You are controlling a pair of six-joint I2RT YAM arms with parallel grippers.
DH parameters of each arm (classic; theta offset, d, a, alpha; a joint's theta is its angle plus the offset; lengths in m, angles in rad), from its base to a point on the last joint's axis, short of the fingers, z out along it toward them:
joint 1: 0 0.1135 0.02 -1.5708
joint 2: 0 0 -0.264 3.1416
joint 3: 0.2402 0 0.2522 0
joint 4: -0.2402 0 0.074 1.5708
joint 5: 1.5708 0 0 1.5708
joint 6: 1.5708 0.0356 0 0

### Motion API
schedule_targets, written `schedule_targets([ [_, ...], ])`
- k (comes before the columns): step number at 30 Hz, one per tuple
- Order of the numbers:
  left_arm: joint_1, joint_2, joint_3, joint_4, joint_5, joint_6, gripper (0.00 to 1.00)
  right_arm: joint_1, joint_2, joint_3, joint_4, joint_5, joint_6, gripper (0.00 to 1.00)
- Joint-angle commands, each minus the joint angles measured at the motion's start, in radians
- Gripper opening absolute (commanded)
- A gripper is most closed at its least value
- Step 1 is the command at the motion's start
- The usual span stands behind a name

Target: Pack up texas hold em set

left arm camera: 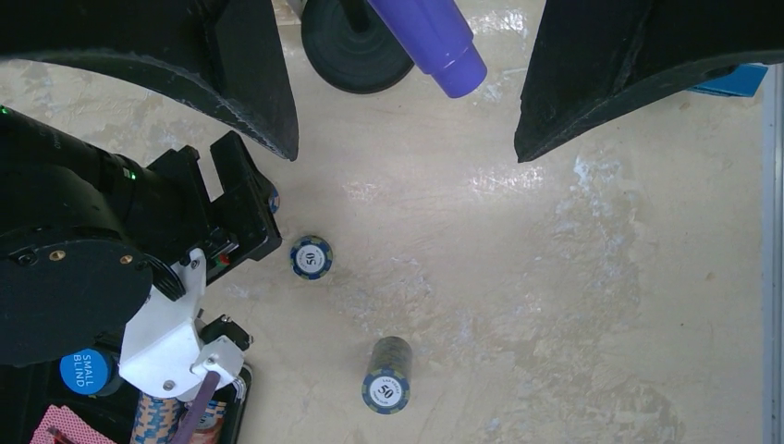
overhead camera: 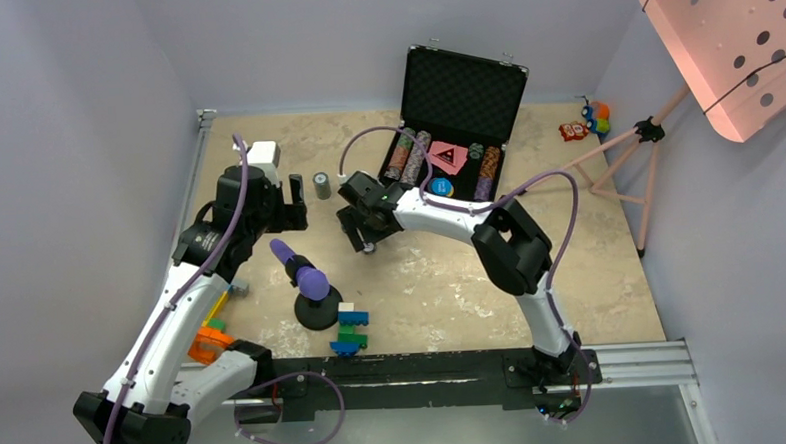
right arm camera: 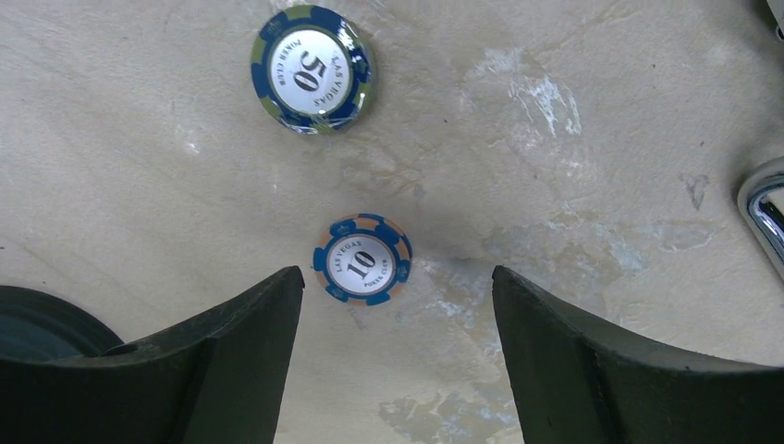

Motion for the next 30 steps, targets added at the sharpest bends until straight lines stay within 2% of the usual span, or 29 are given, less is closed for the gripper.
schedule_targets([
  [1, 0.005, -0.019, 0.002, 0.025, 0.012, 0.018, 0.90, 0.014, 0.019, 0.080, -0.018, -0.006, 0.017, 0.77],
  [12, 0.005, -0.030, 0.002, 0.022, 0.015, 0.019, 0.90, 0.034, 0.101, 0.155, -0.115, 0.043, 0.048, 0.69],
  [17, 0.005, -0.034, 0.002, 0.023, 0.010, 0.019, 0.90, 0.034, 0.119, 0.163, -0.139, 0.031, 0.065, 0.62],
  [30, 0.005, -0.042, -0.001, 0.021, 0.005, 0.018, 0.91, 0.021, 0.145, 0.102, -0.131, -0.019, 0.090, 0.51],
])
